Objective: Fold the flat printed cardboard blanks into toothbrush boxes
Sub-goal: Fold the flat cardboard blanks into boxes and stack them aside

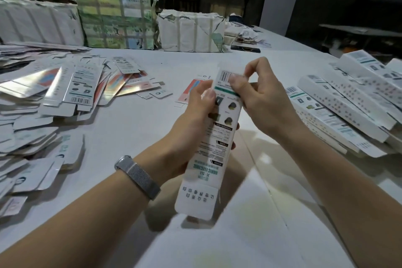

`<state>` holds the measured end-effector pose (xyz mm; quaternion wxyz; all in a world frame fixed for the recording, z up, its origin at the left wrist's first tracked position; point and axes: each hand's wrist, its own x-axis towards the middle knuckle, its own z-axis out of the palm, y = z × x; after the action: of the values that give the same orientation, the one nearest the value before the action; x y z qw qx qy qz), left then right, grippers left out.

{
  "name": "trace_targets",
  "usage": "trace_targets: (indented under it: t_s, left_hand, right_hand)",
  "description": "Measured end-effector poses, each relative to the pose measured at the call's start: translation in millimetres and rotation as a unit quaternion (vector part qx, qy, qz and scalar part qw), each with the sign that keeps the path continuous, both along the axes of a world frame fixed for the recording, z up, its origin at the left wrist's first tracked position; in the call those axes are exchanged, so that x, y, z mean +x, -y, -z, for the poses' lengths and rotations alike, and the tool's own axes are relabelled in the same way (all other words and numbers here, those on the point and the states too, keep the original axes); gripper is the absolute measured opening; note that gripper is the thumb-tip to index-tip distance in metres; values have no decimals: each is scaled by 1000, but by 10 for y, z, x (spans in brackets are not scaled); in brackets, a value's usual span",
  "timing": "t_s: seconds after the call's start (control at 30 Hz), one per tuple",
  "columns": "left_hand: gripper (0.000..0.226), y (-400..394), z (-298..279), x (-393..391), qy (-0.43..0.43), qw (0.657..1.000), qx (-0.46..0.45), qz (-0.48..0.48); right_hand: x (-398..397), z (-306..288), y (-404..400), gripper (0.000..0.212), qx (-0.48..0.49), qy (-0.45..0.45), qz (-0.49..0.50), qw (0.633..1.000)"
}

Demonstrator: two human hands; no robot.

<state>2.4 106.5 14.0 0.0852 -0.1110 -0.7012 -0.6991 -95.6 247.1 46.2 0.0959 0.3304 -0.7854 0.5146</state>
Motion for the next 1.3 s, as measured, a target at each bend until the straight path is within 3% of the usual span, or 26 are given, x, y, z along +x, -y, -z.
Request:
trace_targets:
  t_s: [0.1,0.27,0.43,0.63,1.0,1.13,1.3]
  left_hand:
    - [40,-74,-67,1,73,995,70,-22]
    - [65,-9,-77,-63,79,977,183,74]
    - [74,7,-69,-79,65,984,160,39]
    - [57,-5,-69,-61,54,989,137,15]
    - [45,-1,-77,-58,46,994,102,8]
    - [45,-11,-71,-59,58,991,122,9]
    - [47,-55,-29,-80,44,993,113,-9]
  right_hand:
    - [1,17,4,22,-33,28,-31,999]
    - [60,30,27,18,-94,63,-97,989]
    - [106,41,57,17,-131,121,-116,977]
    - [102,59,104,10,-155,152,-119,969]
    - [147,82,108,18,-152,186,-131,962]
    - [147,95,119,5,-190,195,-131,953]
    - [101,102,112,32,-252,216,-126,935]
